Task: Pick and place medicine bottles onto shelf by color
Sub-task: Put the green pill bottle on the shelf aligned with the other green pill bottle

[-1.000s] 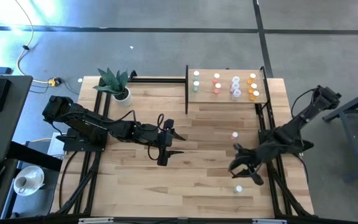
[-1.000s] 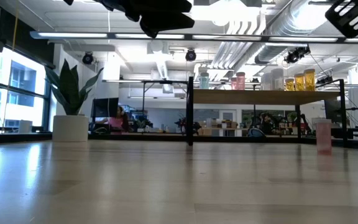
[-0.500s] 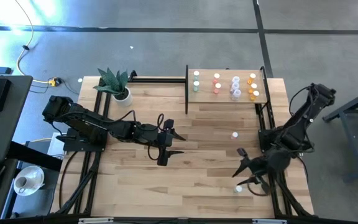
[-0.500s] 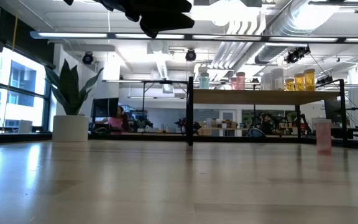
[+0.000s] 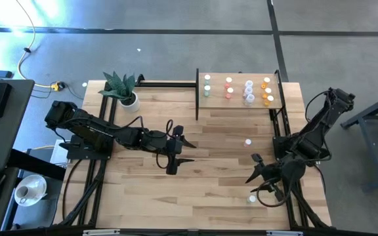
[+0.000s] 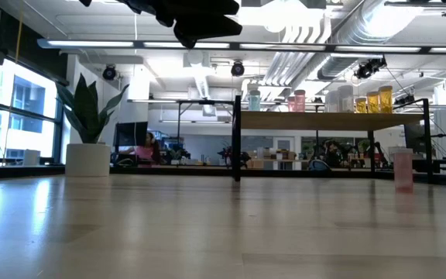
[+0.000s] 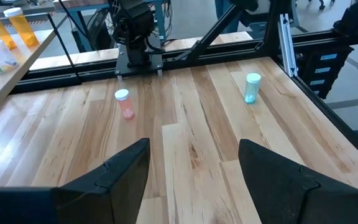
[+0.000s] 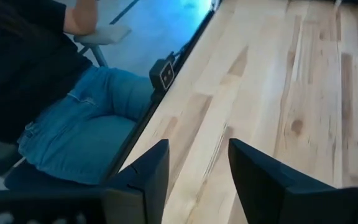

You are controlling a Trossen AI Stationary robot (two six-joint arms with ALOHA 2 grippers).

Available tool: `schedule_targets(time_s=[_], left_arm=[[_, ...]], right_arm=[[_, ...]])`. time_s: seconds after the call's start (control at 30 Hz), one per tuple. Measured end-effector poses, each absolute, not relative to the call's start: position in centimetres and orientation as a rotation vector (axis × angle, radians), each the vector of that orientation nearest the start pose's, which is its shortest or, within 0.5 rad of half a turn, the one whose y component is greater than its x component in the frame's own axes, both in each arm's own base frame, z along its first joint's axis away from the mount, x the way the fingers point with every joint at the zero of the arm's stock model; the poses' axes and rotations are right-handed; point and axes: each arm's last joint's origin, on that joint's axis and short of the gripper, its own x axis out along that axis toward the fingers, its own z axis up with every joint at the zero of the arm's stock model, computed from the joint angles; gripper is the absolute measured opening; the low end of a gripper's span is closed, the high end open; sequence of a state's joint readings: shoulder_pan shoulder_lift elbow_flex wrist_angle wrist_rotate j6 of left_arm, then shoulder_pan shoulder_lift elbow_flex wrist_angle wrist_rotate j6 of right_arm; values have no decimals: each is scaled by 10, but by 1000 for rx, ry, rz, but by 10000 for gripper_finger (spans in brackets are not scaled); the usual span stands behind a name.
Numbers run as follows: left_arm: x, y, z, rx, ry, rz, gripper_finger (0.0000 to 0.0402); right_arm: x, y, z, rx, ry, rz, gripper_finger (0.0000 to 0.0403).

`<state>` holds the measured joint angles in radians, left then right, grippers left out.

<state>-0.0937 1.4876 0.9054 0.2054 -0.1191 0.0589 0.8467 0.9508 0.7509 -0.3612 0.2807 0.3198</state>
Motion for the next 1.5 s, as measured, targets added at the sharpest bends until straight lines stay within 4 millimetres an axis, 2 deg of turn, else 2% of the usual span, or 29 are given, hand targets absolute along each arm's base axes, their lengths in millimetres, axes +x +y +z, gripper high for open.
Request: schedule_targets(time_s=[0.13,0.3,0.47,0.77,1.2,1.5], left_arm=[[324,-27,246,91,376,16,236],[324,-27,246,74,377,19,236],[324,-27,246,76,378,18,236],[324,-27,246,76,379,18,236],[324,-27,246,77,382,18,236],[324,-27,246,77,382,18,236]], right_arm=[[138,146,273,18,604,453,178],[136,159,263,-17,667,531,198],[134,175,249,-75,728,549,199],[136,195,218,-77,860,455,199],[141,205,189,-39,992,343,199],[135,215,173,-39,1051,308,199]])
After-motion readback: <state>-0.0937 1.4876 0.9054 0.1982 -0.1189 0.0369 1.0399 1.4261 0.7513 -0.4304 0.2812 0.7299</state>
